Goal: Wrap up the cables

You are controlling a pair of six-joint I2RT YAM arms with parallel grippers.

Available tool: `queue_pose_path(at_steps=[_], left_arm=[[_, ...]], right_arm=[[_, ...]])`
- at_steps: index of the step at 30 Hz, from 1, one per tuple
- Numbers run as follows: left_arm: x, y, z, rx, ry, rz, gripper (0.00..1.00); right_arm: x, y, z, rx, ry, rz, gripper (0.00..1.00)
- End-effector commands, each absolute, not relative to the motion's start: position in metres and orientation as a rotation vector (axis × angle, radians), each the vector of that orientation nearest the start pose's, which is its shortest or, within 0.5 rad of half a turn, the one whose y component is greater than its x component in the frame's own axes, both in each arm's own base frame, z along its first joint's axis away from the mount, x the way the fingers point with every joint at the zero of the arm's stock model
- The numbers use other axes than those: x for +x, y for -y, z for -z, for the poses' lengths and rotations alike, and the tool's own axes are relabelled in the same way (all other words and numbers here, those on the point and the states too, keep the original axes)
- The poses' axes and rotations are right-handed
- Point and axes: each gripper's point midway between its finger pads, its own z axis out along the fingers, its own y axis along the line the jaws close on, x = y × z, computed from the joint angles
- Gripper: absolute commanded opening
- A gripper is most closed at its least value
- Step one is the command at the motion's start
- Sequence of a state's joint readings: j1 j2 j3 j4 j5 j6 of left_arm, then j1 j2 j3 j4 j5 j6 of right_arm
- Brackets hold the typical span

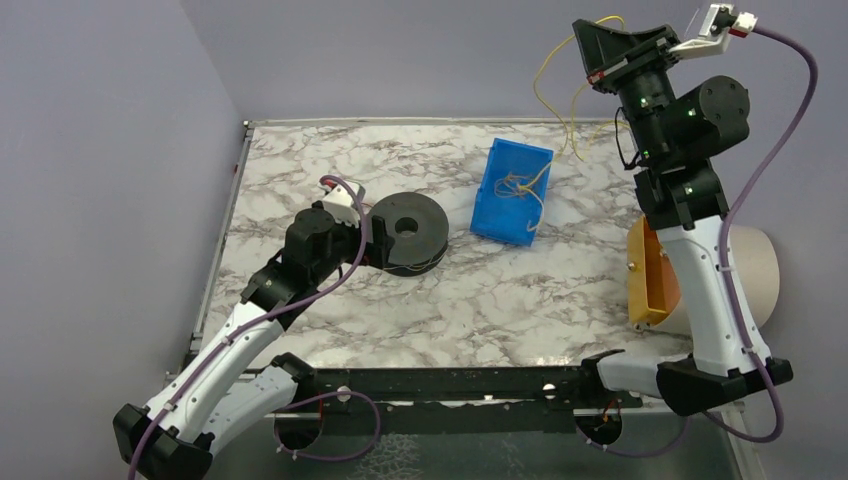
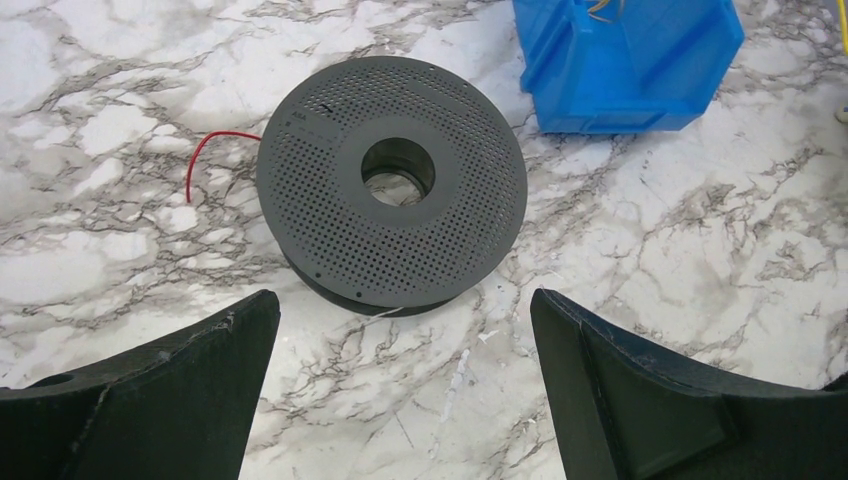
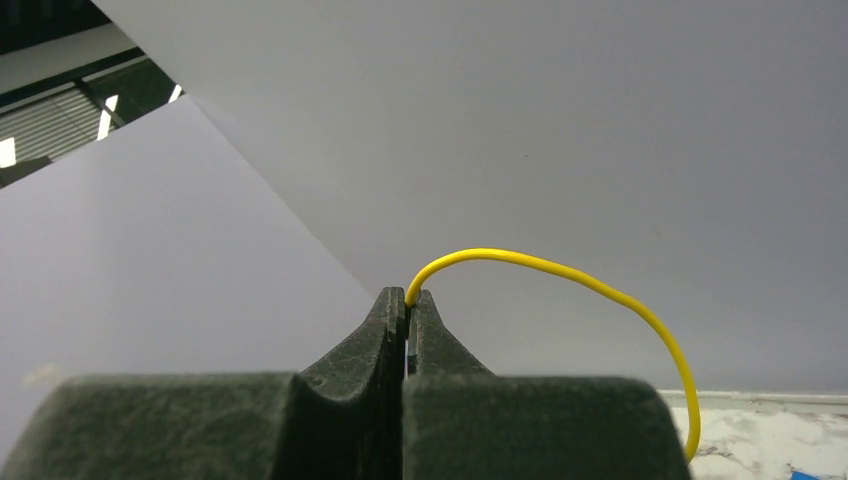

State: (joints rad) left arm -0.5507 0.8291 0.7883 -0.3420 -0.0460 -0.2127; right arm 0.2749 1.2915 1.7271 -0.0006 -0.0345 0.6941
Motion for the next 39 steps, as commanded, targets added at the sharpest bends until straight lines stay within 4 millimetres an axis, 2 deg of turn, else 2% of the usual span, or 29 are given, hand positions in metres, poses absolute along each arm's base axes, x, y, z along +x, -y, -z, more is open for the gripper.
queue_pose_path(at_steps=[1, 6, 11, 15, 20, 24, 27, 39], left_arm=[[0.253, 0.178, -0.232, 0.401, -1.912, 0.557, 0.99], [0.247, 0.192, -0.229, 0.467, -1.914, 0.638, 0.99], [0.23, 0.218, -0.232, 0.592, -1.877, 0.814, 0.99], [0.213, 0.237, -0.238, 0.692, -1.841, 0.968, 0.99], [0.202, 0.252, -0.245, 0.723, -1.807, 1.083, 0.99], [0.192, 0.265, -0.259, 0.752, -1.742, 1.183, 0.99], [0.183, 0.277, -0.262, 0.802, -1.712, 1.24, 0.99], [0.134, 0.341, -0.27, 1.086, -1.487, 1.304, 0.99]], right_arm=[[0.326, -0.148, -0.604, 0.122, -1.154, -0.977, 0.01], [0.293, -0.153, -0.593, 0.066, -1.166, -1.046, 0.01], [0.255, -0.163, -0.588, -0.04, -1.177, -1.129, 0.01], [0.23, -0.17, -0.582, -0.116, -1.196, -1.182, 0.01], [0.205, -0.176, -0.578, -0.171, -1.186, -1.273, 0.01], [0.194, -0.182, -0.573, -0.198, -1.208, -1.336, 0.01], [0.186, -0.187, -0.569, -0.226, -1.214, -1.392, 0.01], [0.148, -0.194, -0.571, -0.311, -1.222, -1.553, 0.01]])
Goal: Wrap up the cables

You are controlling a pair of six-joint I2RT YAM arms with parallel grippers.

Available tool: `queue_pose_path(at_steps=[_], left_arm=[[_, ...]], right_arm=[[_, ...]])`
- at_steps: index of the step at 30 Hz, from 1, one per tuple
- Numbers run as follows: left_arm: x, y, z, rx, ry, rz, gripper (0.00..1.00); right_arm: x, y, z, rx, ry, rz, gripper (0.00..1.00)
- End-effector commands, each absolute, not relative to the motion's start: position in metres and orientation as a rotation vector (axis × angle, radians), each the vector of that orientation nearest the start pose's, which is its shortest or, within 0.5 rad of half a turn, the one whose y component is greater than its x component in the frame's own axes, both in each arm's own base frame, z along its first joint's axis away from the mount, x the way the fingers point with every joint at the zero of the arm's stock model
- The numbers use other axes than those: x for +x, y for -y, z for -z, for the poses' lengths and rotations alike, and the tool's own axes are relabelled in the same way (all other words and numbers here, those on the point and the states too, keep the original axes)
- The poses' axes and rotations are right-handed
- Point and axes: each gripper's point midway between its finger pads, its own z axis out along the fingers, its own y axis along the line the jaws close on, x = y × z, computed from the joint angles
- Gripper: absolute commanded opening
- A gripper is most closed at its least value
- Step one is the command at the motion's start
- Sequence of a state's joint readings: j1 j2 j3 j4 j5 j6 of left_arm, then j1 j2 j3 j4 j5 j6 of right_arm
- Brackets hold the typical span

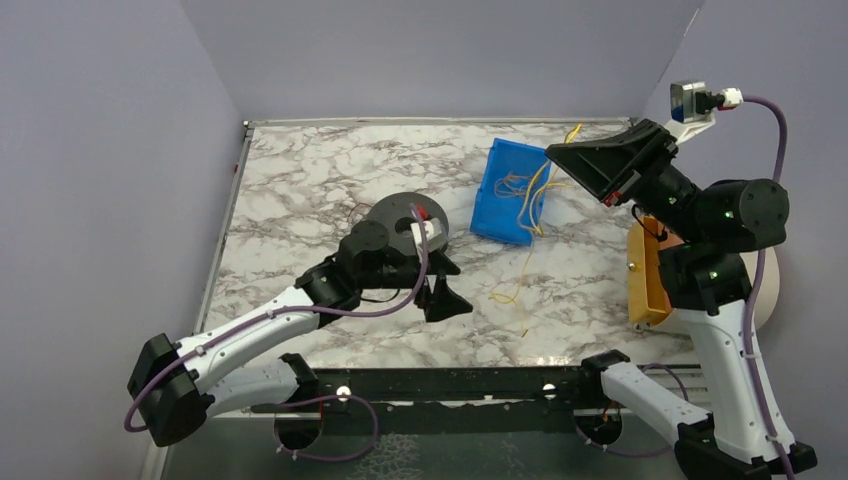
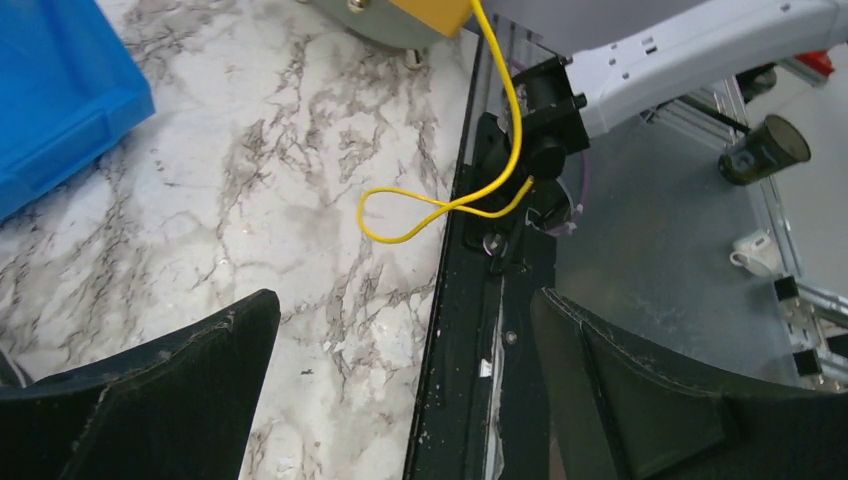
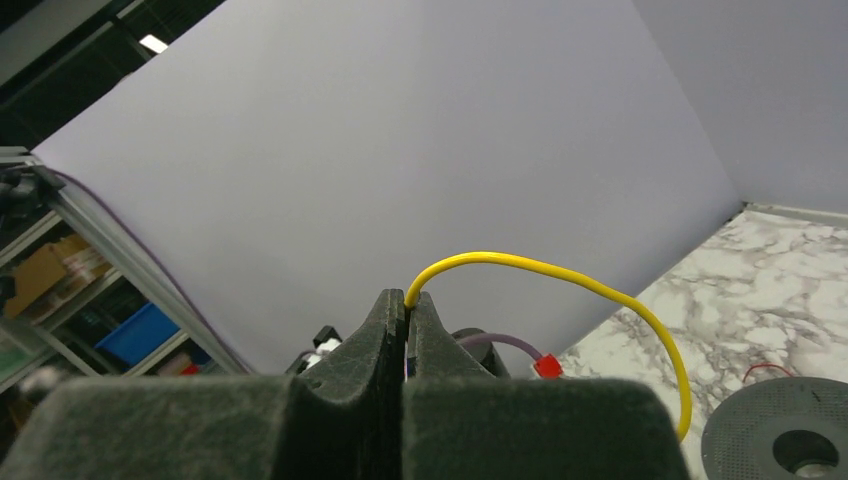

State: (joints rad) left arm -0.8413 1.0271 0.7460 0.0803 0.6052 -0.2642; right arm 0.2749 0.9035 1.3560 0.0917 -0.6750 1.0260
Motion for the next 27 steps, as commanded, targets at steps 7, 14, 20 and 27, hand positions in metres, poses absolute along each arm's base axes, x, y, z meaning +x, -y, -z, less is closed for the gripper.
queue_pose_path(at_steps=[7, 14, 20, 27], left_arm=[[0.112, 0.374, -0.269, 1.247, -1.315, 1.312, 0.99], [0.113, 0.399, -0.261, 1.314, -1.229, 1.248, 0.99], [0.121, 0.403, -0.258, 1.292, -1.215, 1.2, 0.99], [0.117, 0.4, -0.248, 1.307, -1.234, 1.215, 0.79]], right_arm=[[0.136, -0.194, -0.574, -0.302, -1.209, -1.649, 0.01], [0.142, -0.198, -0.58, -0.299, -1.221, -1.698, 0.01], [0.138, -0.195, -0.589, -0.297, -1.205, -1.679, 0.01], [0.135, -0.19, -0.598, -0.279, -1.17, -1.649, 0.01]])
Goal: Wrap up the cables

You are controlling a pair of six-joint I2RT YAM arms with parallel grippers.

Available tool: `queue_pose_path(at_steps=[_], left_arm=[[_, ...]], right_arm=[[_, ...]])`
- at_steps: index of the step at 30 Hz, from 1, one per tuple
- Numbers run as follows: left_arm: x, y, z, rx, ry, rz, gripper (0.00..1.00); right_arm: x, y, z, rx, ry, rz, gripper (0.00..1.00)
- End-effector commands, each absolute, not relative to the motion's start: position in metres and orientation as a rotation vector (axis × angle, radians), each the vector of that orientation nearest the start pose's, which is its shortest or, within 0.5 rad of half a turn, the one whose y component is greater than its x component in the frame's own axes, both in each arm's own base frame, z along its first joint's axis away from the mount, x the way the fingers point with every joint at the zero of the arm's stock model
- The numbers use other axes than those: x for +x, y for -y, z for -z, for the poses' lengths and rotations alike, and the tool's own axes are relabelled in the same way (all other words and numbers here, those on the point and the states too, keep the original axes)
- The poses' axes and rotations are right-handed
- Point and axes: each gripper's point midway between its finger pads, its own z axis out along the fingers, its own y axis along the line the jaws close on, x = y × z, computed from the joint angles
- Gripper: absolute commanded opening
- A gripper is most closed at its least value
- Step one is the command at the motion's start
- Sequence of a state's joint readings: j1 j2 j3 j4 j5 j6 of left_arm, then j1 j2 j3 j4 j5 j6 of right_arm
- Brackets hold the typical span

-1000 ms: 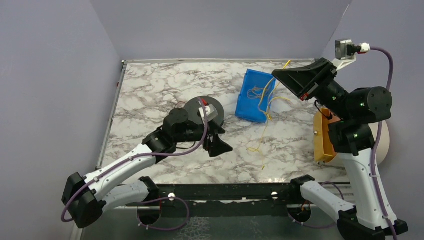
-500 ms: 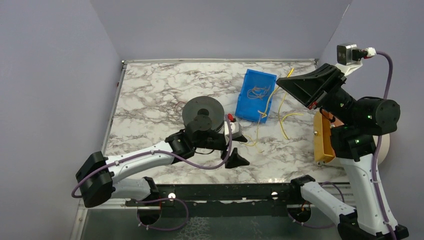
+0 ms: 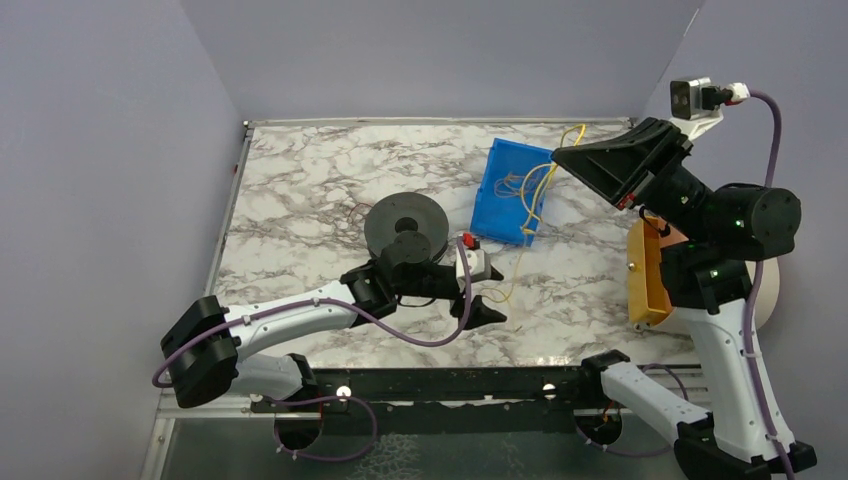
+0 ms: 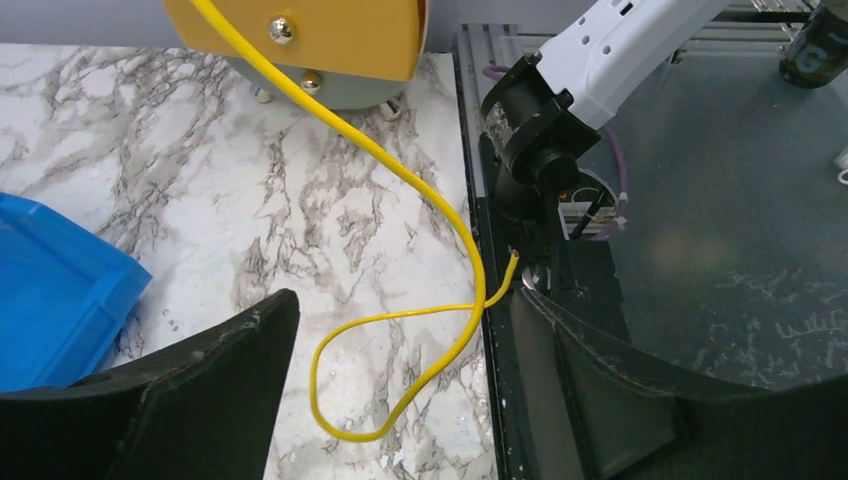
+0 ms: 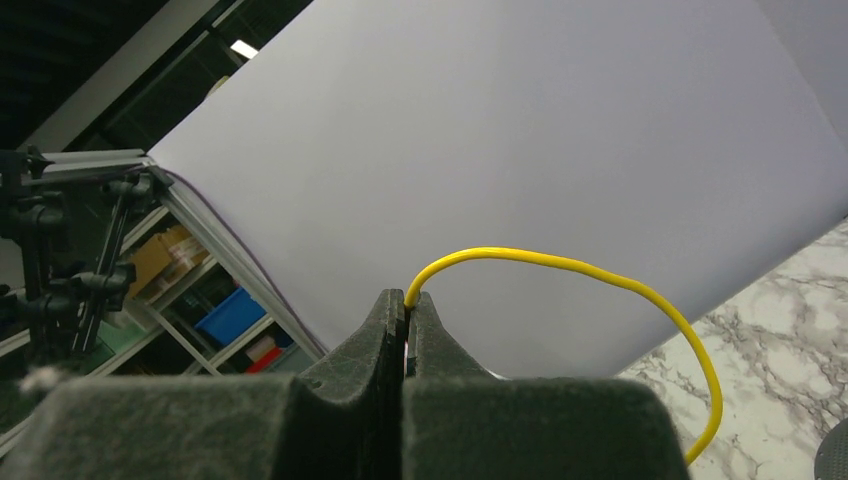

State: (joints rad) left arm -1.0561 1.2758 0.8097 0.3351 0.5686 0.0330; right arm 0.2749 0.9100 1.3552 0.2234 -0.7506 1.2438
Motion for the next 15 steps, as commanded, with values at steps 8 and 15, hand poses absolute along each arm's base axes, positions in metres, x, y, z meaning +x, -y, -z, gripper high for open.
queue_pose_path(at_steps=[8, 15], left_arm=[[0.107, 0.395, -0.239, 1.332, -1.246, 1.254, 0.48], [0.107, 0.392, -0.238, 1.314, -1.28, 1.263, 0.07]], right_arm=[[0.138, -0.188, -0.602, -0.262, -1.157, -1.624, 0.01], [0.152, -0.184, -0.597, -0.199, -1.166, -1.554, 0.01]])
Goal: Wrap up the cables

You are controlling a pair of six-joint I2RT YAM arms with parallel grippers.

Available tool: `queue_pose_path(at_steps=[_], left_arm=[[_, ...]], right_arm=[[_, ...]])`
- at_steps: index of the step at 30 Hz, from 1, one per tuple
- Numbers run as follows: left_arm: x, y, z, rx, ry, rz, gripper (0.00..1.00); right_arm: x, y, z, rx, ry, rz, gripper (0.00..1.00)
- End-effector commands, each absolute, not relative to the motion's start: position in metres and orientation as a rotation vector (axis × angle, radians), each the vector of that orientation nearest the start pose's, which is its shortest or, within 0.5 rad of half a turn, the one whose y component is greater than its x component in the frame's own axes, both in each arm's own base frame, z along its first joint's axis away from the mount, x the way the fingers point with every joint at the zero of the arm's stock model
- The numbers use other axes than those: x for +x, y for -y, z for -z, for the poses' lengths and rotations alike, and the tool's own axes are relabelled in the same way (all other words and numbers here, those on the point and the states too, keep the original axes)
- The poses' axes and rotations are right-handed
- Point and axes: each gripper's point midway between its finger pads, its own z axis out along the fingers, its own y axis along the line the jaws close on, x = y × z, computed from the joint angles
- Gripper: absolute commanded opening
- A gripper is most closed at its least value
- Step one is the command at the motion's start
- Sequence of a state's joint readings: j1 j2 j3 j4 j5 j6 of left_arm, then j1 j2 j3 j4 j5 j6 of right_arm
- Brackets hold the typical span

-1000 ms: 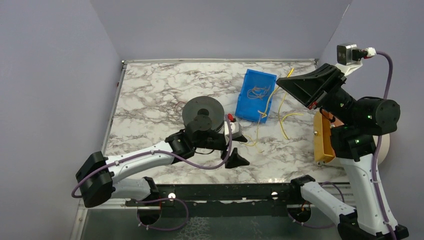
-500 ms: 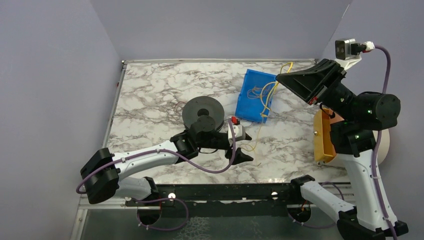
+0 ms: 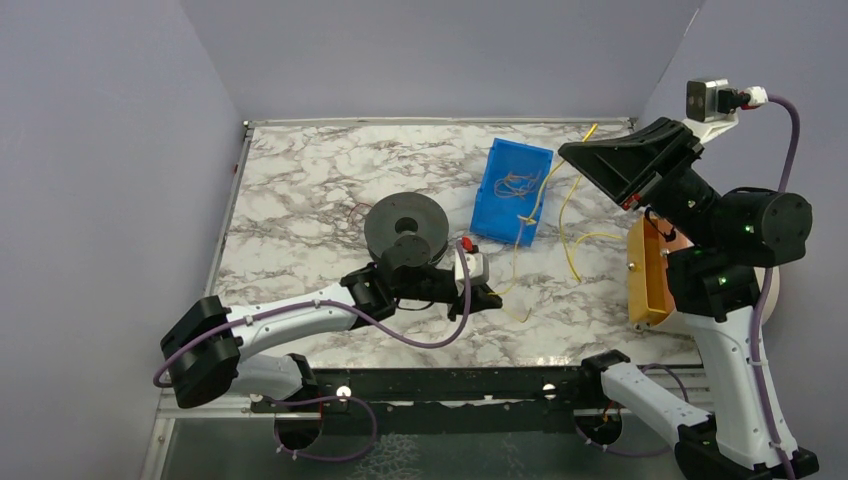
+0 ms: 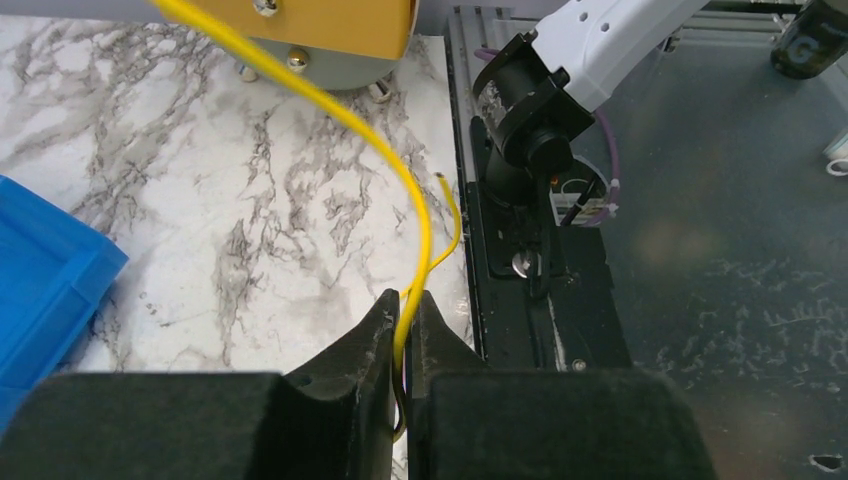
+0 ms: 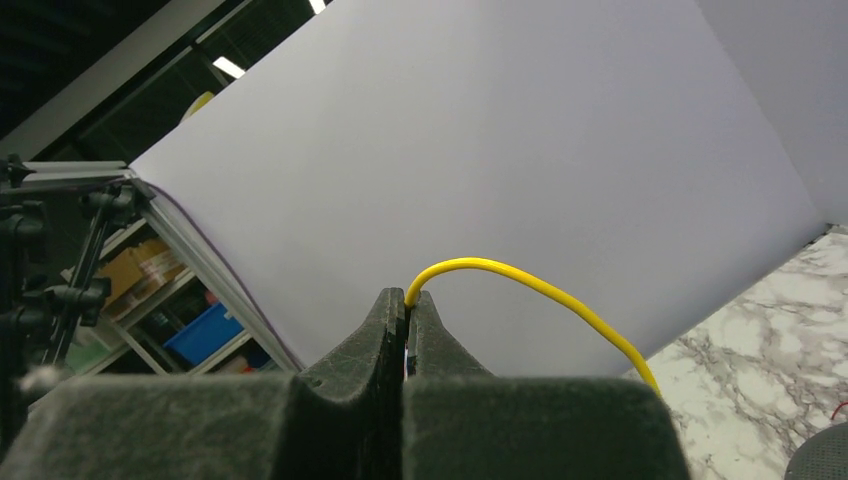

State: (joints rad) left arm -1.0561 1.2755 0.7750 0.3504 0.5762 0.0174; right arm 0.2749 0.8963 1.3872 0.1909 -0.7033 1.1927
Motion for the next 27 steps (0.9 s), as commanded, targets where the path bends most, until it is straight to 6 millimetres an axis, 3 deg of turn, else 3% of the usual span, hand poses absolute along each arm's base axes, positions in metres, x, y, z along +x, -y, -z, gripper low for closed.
queue_pose_path(at_steps=[1, 7, 12, 16, 22, 27], left_arm=[[0.109, 0.392, -0.238, 1.307, -1.291, 1.253, 0.0], [0.111, 0.384, -0.238, 1.27, -1.328, 1.232, 0.0], [0.106, 0.379, -0.243, 1.268, -1.352, 1.248, 0.0], [0.102, 0.373, -0.242, 1.265, -1.396, 1.26, 0.0], [0.105, 0.36, -0.236, 1.229, -1.501, 1.214, 0.0], [0.096, 0.356, -0.239, 1.223, -1.534, 1.263, 0.0]], right_arm=[[0.154, -0.183, -0.595, -0.193, -1.169, -1.545, 0.01], [0.185, -0.18, -0.573, -0.112, -1.233, -1.435, 0.01], [0.226, -0.166, -0.532, 0.03, -1.315, -1.256, 0.01], [0.248, -0.159, -0.495, 0.086, -1.389, -1.147, 0.01], [0.256, -0.158, -0.448, 0.084, -1.467, -1.089, 0.01], [0.269, -0.14, -0.386, 0.235, -1.587, -0.969, 0.01]])
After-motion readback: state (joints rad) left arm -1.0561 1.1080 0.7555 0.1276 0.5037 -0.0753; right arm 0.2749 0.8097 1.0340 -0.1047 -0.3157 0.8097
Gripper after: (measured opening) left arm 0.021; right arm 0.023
